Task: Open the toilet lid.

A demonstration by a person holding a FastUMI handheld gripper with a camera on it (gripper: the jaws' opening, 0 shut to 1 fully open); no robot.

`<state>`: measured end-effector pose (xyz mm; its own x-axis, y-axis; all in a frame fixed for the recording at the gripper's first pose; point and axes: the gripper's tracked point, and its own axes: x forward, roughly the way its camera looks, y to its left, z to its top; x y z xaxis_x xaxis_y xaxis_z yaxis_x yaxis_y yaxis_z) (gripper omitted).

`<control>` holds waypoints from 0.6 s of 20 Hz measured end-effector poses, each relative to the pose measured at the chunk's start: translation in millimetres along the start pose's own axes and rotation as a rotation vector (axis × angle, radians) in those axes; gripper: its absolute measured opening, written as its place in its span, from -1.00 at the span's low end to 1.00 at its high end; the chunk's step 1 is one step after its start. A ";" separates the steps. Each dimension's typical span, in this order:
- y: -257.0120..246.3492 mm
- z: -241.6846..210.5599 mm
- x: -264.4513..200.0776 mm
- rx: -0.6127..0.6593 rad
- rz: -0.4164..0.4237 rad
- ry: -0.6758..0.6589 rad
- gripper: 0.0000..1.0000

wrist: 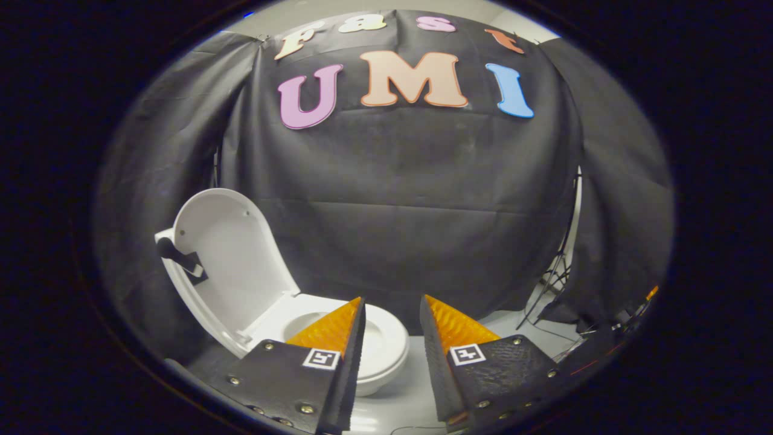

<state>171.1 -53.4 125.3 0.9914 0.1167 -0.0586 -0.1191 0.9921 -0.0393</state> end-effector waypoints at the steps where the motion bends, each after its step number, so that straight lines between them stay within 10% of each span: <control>1: -11.3 0.9 -0.9 0.002 -0.008 -0.010 0.03; 12: -94.9 -2.3 -23.8 0.011 -0.067 -0.051 0.03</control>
<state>158.7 -150.4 128.1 0.9986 0.0518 -0.0049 -0.0519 0.9982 -0.0301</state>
